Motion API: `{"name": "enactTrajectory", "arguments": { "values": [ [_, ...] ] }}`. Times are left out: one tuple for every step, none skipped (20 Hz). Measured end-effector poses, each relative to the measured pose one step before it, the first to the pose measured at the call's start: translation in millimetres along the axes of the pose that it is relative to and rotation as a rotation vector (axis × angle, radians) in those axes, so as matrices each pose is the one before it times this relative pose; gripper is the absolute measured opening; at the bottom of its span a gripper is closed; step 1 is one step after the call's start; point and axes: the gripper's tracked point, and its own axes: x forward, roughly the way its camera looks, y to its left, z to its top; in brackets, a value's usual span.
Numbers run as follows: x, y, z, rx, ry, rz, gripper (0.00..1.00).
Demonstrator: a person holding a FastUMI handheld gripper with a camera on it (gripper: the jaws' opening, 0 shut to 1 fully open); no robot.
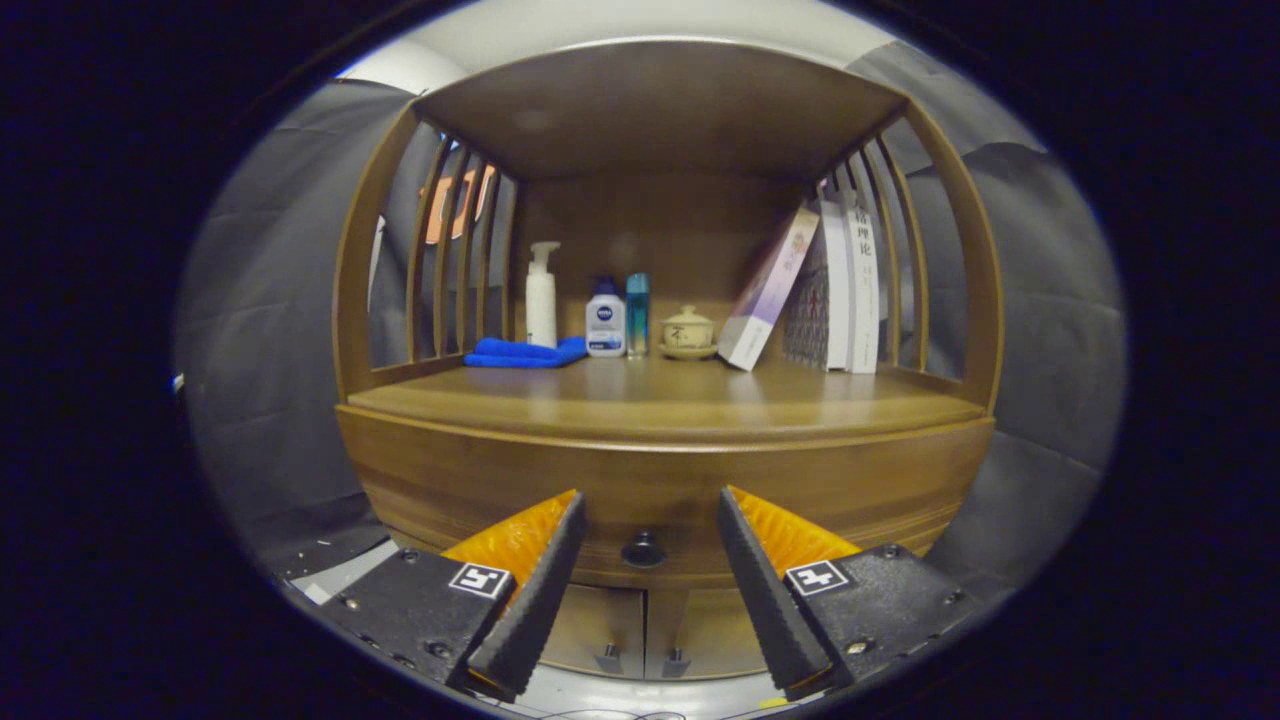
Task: Pull open the drawer, take out the items inside it, and place them on the countertop above the cabinet.
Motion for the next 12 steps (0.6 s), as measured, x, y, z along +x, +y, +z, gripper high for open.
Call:
{"name": "enactTrajectory", "arguments": {
  "values": [
    [3.63,-0.70,-6.64,0.00390,0.00905,-0.00847,0.84],
    [4.35,-2.14,-6.32,0.00505,0.00537,-0.01362,0.79],
    [3.62,-1.79,-3.60,0.00191,0.00618,-0.00949,0.74],
    [3.28,-0.98,-2.29,0.00282,0.00216,-0.00491,0.69],
    [2.74,1.40,-3.98,-0.00063,0.00770,0.00371,0.64],
    [-0.36,1.89,-0.34,0.00505,-0.00198,-0.00327,0.59],
    [1.79,1.92,-0.76,-0.00350,-0.00318,0.00224,0.55],
    [-0.65,0.44,-0.46,-0.00317,-0.00729,-0.00824,0.50],
    [0.07,1.62,-0.44,0.00283,-0.00436,-0.00440,0.46],
    [0.68,2.26,-1.87,0.00306,-0.00017,-0.00693,0.42],
    [-0.66,-0.52,1.69,-0.00353,-0.00592,-0.01098,0.38],
    [0.52,-0.88,-0.09,0.00005,0.00195,-0.01051,0.34]
  ]
}}
